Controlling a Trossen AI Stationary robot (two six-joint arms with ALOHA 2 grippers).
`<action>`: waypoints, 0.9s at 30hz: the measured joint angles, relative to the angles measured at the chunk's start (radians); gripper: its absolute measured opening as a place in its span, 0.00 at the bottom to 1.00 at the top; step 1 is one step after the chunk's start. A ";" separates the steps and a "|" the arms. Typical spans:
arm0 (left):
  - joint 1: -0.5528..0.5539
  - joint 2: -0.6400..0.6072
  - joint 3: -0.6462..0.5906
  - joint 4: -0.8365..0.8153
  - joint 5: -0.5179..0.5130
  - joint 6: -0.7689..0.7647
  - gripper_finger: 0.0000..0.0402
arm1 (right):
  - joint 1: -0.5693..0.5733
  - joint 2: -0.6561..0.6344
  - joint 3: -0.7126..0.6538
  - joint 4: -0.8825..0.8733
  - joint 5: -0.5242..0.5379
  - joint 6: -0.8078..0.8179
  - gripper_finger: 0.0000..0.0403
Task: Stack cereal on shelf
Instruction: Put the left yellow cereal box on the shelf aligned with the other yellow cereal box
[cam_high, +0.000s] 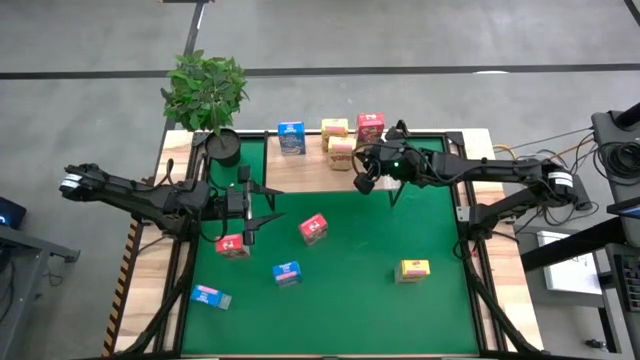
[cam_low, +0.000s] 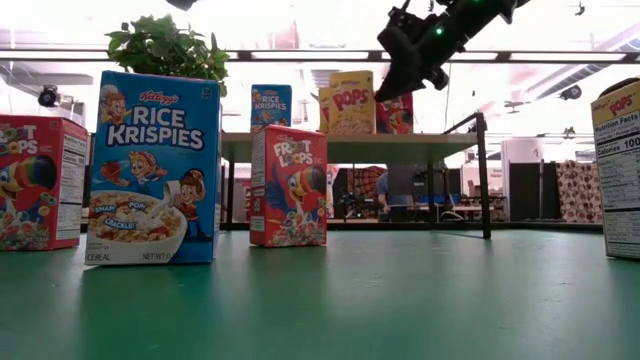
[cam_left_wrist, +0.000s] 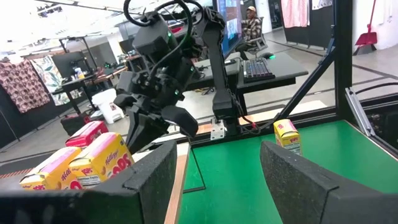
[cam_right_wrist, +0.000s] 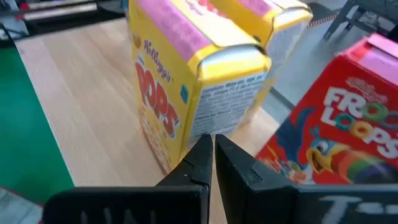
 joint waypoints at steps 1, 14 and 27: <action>0.000 0.000 0.000 0.000 0.000 0.000 0.54 | 0.000 0.005 -0.003 0.005 0.000 0.000 0.02; 0.000 0.022 0.000 0.000 0.000 0.014 0.54 | -0.001 0.041 -0.006 0.062 0.080 -0.025 0.02; 0.000 0.047 0.000 0.031 0.000 0.027 0.54 | -0.001 0.041 -0.006 0.161 0.078 -0.090 0.02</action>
